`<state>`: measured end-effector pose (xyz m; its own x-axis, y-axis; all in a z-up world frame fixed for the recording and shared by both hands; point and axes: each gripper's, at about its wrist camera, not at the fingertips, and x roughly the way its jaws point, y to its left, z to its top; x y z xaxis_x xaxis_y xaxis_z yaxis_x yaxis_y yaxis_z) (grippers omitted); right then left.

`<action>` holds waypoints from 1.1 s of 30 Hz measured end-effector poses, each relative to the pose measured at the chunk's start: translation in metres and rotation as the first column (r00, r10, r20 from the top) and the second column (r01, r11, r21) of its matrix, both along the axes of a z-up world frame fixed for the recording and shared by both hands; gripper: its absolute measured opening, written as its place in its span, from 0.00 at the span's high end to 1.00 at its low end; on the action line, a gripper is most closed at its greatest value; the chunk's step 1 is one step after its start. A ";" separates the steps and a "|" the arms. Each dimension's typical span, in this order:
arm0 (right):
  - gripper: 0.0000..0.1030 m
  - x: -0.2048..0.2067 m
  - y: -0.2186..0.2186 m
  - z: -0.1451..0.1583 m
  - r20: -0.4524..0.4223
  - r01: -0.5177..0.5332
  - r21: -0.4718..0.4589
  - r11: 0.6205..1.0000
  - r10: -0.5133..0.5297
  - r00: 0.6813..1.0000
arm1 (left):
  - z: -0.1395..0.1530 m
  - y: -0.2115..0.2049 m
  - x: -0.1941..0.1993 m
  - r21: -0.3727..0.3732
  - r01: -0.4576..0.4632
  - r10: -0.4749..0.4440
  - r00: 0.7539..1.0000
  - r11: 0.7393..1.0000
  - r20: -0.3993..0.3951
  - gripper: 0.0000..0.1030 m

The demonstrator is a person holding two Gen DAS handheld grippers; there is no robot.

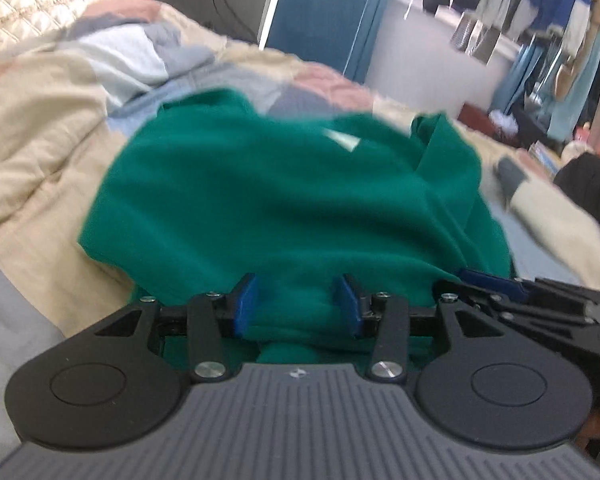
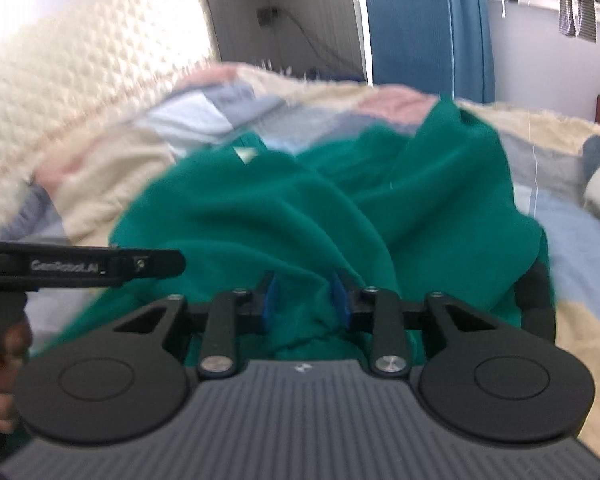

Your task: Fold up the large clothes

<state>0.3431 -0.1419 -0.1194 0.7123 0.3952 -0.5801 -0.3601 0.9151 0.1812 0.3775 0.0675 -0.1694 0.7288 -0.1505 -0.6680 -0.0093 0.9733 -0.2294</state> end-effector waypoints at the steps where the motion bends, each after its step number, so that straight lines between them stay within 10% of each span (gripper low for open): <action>1: 0.70 0.003 -0.001 -0.004 -0.024 -0.004 0.009 1.000 0.005 1.000 | -0.005 -0.003 0.000 0.011 -0.001 0.001 1.000 1.000 0.000 0.51; 9: 0.70 0.016 0.011 -0.026 -0.107 -0.031 -0.024 0.999 0.029 0.994 | -0.022 -0.007 0.008 0.048 0.005 -0.004 1.000 0.999 -0.019 0.51; 22: 0.67 -0.022 -0.023 0.016 -0.123 -0.015 0.093 0.996 0.027 0.992 | 0.030 0.010 -0.056 -0.002 0.015 -0.015 1.000 1.000 0.005 0.49; 33: 0.28 -0.091 -0.070 0.045 -0.103 0.109 -0.023 0.994 -0.111 0.989 | 0.034 0.045 -0.119 0.014 -0.131 0.132 0.991 0.991 -0.021 0.37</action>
<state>0.2522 -0.2115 -0.0743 0.6864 0.3073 -0.6591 -0.2376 0.9514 0.1962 0.2580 0.1129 -0.1356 0.7271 -0.0456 -0.6850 -0.1423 0.9661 -0.2154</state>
